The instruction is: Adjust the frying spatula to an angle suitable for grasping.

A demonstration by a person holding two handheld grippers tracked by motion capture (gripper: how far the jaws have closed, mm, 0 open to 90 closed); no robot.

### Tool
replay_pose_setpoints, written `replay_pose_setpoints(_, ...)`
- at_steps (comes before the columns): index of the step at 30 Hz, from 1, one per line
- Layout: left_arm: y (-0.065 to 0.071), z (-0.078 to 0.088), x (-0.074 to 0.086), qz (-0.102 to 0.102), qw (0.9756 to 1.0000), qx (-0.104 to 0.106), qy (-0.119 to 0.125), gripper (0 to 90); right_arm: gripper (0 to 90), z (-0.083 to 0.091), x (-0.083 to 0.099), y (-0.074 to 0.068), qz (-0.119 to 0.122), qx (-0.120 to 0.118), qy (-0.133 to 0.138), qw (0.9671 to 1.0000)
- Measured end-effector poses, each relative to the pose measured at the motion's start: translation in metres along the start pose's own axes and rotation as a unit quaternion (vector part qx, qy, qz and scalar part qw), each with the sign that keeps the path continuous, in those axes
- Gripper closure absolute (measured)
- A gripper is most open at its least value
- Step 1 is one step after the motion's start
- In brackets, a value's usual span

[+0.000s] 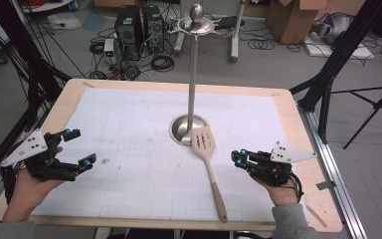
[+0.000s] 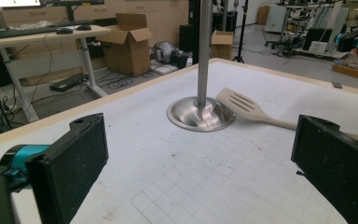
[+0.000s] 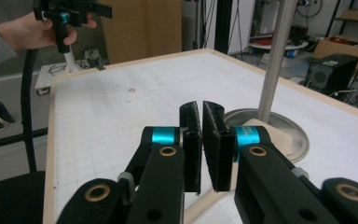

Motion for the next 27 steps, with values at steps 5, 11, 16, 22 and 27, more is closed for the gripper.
replay_pose_setpoints(5,-0.001,0.006,0.005,0.004,0.9999,-0.008,-0.005,4.1,89.4,-0.01,0.004,0.0,0.006,-0.006,-0.015,0.9999)
replay_pose_setpoints(11,0.0,0.013,0.008,0.006,0.9999,-0.012,-0.007,4.1,89.5,-0.03,0.013,-0.004,0.011,-0.012,-0.042,0.999)
replay_pose_setpoints(16,0.001,0.015,0.008,0.006,0.9999,-0.011,-0.006,4.1,89.6,-0.041,0.019,-0.006,0.014,-0.005,-0.061,0.9981)
replay_pose_setpoints(22,0.003,0.017,0.008,0.007,0.9999,-0.01,-0.007,4.1,89.7,-0.057,0.029,-0.01,0.025,-0.009,-0.085,0.996)
replay_pose_setpoints(27,0.004,0.018,0.009,0.009,0.9999,-0.007,-0.008,4.1,89.7,-0.071,0.039,-0.014,0.03,-0.016,-0.112,0.9931)
Point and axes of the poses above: each handheld gripper's, and its own axes: z roughly backward along the jaws, x roughly out of its underside, y roughly to its right, the point moved 6 cm from there along -z, roughly forward along the jaws, and after that the axes turned 10 degrees about x, right-handed, at the moved point
